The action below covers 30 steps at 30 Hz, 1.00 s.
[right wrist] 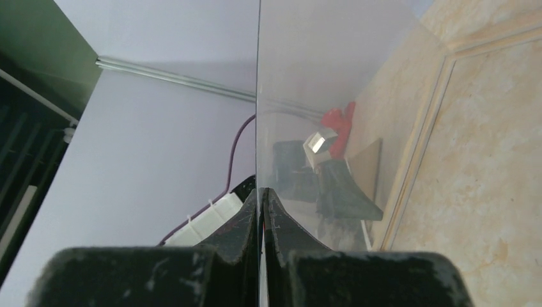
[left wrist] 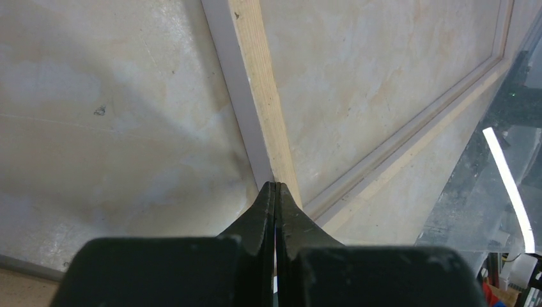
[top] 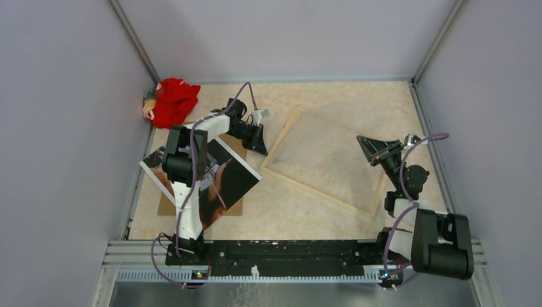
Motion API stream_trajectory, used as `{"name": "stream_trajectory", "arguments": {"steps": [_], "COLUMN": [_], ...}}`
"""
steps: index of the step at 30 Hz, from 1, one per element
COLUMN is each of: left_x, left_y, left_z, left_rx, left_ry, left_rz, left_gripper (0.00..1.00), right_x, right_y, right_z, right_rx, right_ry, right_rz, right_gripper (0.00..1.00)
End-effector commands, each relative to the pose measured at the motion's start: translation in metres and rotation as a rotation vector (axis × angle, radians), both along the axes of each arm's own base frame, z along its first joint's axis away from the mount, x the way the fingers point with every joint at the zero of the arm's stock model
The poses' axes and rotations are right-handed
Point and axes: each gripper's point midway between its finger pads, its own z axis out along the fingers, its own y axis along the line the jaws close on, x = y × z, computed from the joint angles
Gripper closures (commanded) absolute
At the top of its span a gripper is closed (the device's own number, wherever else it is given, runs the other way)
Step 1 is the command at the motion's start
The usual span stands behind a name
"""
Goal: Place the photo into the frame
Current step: Pick up the photo frame item from the photo frame.
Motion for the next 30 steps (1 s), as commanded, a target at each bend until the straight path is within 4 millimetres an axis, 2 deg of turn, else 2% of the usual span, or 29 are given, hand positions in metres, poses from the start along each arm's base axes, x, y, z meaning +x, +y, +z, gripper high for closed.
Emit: {"name": "stream_trajectory", "arguments": {"steps": [1,6,17,30], "left_x": [-0.005,-0.004,-0.004,-0.005], "left_y": [-0.001,-0.002,-0.002,-0.002], "left_z": [0.012,0.014,0.018,0.017], "left_rx": [-0.005,-0.009,-0.013,-0.012], "left_ry": [-0.03,-0.033,-0.036,-0.034], "left_rz": [-0.018,-0.018,-0.016,-0.018], "left_gripper": [1.0,1.0,1.0,1.0], "right_x": [-0.001,0.001,0.008,0.005], "right_y": [-0.003,-0.011,-0.006,-0.025], "right_z": [-0.008,-0.012,-0.042,-0.04], "right_rx": [-0.163,-0.321,-0.373,-0.526], "right_ry": [0.021,0.075,0.18,0.243], "right_rz": [-0.028,-0.083,0.001,-0.075], "right_gripper": [1.0,1.0,1.0,1.0]}}
